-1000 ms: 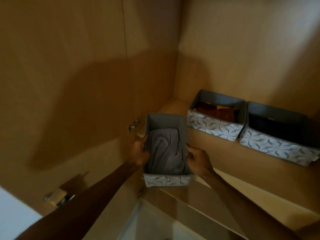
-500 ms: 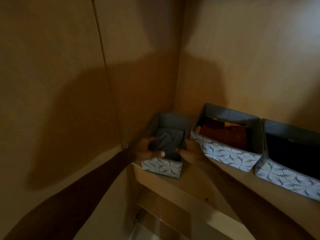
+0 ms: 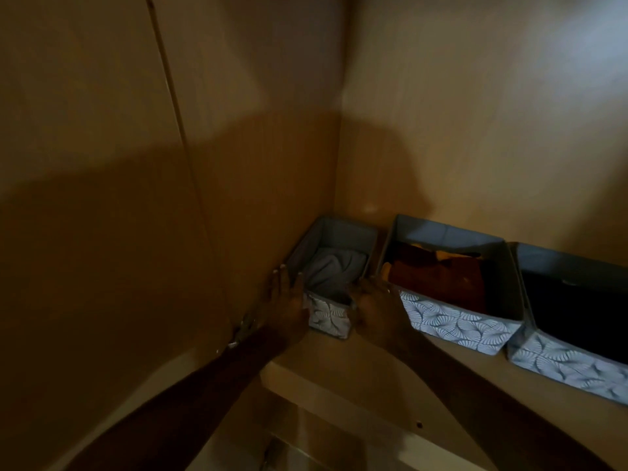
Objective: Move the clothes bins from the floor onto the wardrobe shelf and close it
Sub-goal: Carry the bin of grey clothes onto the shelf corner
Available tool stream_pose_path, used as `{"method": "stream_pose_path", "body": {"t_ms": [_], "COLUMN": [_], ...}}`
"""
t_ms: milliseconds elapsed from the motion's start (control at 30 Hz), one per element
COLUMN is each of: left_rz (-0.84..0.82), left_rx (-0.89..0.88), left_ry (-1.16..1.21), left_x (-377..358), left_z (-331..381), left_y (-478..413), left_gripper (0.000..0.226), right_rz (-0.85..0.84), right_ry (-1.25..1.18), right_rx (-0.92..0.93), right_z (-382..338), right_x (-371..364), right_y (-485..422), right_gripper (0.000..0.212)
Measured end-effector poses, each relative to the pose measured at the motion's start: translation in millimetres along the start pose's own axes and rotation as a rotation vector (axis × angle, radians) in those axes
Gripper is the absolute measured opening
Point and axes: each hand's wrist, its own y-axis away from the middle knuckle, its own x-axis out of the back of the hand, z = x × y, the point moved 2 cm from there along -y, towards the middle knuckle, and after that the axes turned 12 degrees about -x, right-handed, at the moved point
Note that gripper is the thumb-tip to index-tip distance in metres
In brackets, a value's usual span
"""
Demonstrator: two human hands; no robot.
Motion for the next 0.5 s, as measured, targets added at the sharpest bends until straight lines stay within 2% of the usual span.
{"method": "stream_pose_path", "body": {"t_ms": [100,167,233,333,433,500], "left_rz": [-0.018,-0.049,-0.121,-0.190,-0.134,-0.151], "left_rx": [-0.092,-0.133,-0.147,-0.191,-0.206,-0.206], "left_ry": [-0.060,-0.117,-0.153,-0.195,-0.198,-0.214], "left_x": [-15,-19,-23,-28,-32,-30], "left_z": [-7,-15,-23,-34,-37,-34], "left_y": [1,1,-4,-23,-44,-56], "left_gripper": [0.103,0.130,0.146,0.150,0.141,0.145], "right_rz": [-0.047,-0.016,0.003,0.067,0.065,0.056], "right_ry": [0.074,0.124,0.182,0.223,0.269,0.302], "right_rx": [-0.019,-0.040,-0.067,-0.084,-0.105,-0.140], "right_z": [-4,-6,-6,-4,-3,0], "right_x": [-8,-11,-13,-13,-12,-14], "right_y": [-1,-2,-4,-12,-20,-28], "right_gripper": [0.045,0.041,0.041,0.043,0.043,0.042]}}
